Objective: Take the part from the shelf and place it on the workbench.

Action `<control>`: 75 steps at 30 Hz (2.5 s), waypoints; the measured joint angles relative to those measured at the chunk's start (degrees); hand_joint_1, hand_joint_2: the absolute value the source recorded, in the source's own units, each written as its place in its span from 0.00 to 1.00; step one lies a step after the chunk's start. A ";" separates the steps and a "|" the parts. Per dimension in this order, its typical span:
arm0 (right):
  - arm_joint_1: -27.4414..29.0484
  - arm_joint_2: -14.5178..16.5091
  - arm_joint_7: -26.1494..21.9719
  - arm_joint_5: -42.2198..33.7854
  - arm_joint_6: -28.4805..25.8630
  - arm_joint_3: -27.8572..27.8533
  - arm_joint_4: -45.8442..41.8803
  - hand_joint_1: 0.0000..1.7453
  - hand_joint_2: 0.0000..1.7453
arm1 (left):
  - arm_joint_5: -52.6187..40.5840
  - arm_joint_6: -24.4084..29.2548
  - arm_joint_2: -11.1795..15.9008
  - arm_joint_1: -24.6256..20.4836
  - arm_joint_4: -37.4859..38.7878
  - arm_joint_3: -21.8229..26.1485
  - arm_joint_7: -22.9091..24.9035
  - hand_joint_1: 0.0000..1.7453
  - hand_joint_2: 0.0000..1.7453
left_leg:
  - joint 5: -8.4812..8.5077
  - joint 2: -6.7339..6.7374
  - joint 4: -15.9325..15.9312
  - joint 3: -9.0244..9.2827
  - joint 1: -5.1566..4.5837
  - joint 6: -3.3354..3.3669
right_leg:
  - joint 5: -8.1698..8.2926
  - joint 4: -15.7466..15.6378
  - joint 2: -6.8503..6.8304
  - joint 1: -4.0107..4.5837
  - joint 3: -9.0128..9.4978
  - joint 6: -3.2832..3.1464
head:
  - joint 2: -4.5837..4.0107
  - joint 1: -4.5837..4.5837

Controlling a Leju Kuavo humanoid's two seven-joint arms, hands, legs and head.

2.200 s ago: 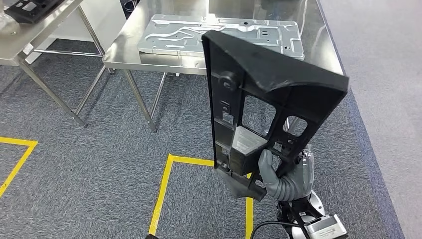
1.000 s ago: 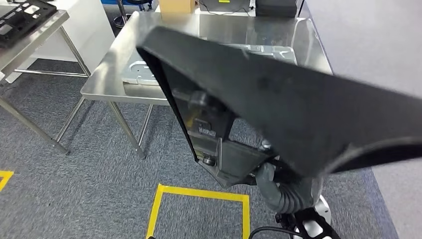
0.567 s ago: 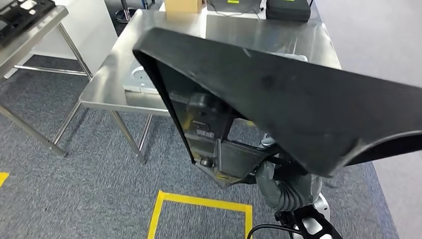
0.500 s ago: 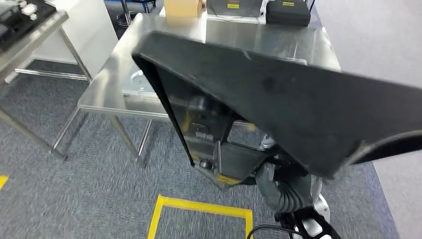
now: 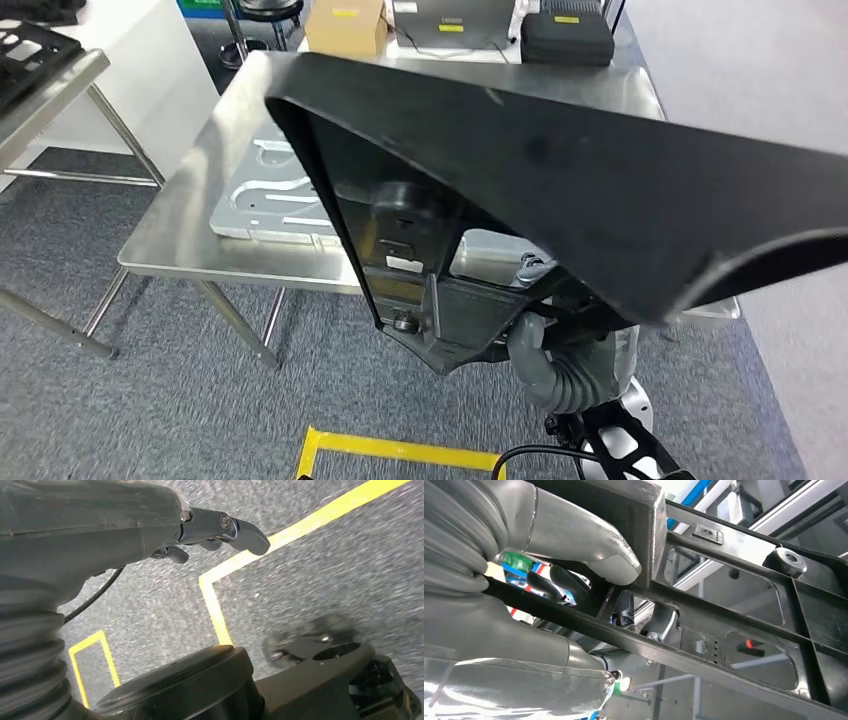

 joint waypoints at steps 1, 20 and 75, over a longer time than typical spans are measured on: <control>-0.11 -0.05 0.02 -0.05 -0.06 0.09 0.13 1.00 1.00 | 0.00 0.01 0.01 -0.01 0.00 0.02 -0.02 0.00 1.00 | 1.61 0.05 -1.24 -0.16 -0.09 0.34 | -0.47 0.29 0.08 0.04 0.34 0.38 | 0.00 -0.01; 0.34 -1.62 -0.01 1.02 -3.36 0.62 -0.08 1.00 1.00 | -0.74 0.23 -0.26 0.57 0.02 0.03 -0.41 0.00 1.00 | -2.07 0.13 -0.96 5.80 -0.15 0.24 | 3.14 0.32 -0.44 0.48 -4.51 -0.60 | 0.00 0.03; -12.20 1.97 26.45 62.42 -20.19 5.72 33.43 1.00 1.00 | 1.27 -2.03 -0.50 0.57 -0.01 2.21 -2.50 0.00 1.00 | 1.15 -0.11 -2.95 2.35 0.53 1.08 | 2.86 5.86 -0.61 -0.57 -7.74 2.01 | 0.00 -0.09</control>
